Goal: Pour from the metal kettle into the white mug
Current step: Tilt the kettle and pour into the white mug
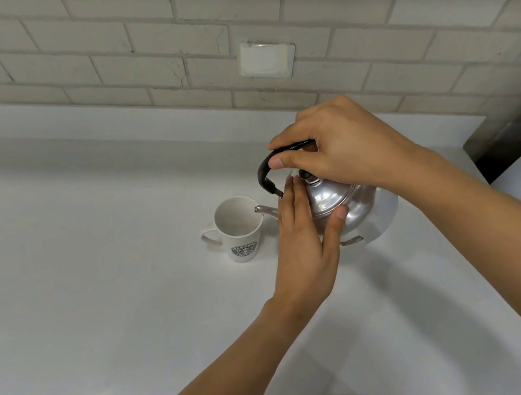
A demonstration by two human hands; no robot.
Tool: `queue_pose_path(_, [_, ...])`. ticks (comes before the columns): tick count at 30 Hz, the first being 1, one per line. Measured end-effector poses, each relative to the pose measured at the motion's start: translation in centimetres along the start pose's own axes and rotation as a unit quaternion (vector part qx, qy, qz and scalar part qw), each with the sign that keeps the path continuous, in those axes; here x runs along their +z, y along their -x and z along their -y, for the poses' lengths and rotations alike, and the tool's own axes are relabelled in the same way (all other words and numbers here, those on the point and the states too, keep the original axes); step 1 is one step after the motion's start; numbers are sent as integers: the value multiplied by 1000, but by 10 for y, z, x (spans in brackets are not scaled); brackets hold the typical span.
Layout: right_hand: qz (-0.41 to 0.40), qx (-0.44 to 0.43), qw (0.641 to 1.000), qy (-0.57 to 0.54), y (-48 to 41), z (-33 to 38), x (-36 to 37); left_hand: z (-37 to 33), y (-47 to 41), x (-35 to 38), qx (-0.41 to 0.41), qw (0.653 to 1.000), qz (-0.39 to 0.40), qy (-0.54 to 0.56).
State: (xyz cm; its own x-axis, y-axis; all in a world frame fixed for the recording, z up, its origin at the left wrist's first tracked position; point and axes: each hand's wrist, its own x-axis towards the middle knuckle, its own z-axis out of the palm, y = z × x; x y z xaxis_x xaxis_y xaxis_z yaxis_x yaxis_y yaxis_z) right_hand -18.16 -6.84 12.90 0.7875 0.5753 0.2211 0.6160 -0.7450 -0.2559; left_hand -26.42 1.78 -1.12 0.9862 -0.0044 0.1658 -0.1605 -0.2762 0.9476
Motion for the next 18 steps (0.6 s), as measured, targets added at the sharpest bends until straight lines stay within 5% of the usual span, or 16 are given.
queue_pose_path(18, [64, -58, 991, 104, -26, 21, -7, -11, -5, 3, 26, 995, -68, 65])
